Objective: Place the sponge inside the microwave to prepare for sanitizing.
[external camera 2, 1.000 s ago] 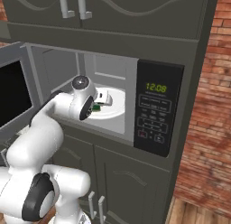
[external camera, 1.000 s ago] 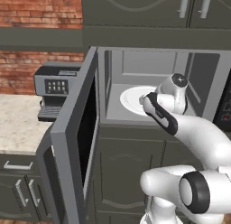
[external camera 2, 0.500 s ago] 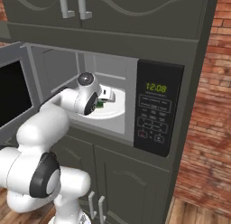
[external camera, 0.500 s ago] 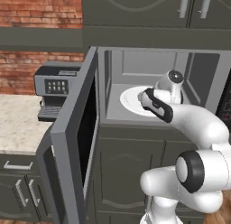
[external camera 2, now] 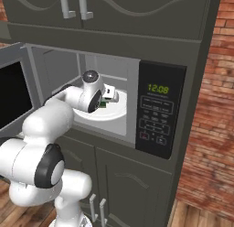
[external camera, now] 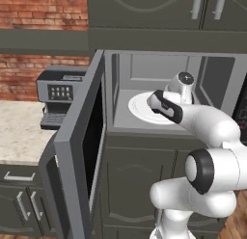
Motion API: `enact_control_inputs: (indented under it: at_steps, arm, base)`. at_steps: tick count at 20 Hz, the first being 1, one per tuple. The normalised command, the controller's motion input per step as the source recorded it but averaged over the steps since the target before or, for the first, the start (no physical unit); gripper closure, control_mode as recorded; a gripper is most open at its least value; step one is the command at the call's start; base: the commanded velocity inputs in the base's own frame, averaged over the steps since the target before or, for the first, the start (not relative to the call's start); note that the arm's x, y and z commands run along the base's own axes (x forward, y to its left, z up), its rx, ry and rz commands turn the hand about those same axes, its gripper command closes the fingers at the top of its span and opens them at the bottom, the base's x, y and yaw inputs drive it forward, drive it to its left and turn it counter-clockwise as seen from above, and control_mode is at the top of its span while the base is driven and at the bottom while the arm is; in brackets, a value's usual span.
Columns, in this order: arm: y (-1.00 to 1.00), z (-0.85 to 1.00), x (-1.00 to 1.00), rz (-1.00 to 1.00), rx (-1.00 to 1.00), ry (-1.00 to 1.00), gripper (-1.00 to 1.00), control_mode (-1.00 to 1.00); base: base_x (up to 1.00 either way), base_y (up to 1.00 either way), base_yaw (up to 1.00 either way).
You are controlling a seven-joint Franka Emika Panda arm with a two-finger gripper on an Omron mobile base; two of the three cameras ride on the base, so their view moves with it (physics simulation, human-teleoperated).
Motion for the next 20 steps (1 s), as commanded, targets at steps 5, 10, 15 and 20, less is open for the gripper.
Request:
enact_control_inputs:
  at_steps: [5,10,15,20]
  arm:
    - [-0.02,-0.23,0.0,0.0,0.0,0.0,-1.0,-1.0]
    - [-0.01,0.11,0.0,-0.01,0.0,-0.08,-1.0,-1.0]
    - [0.03,0.06,-0.15,-0.04,0.01,-0.05,-1.0,-1.0]
    - [0.04,0.06,-0.43,-0.06,0.05,-0.01,-1.0,-1.0]
  base:
    - [0.0,0.0,0.0]
    - [0.0,0.0,0.0]
    - [0.0,0.0,0.0]
    - [0.0,0.0,0.0]
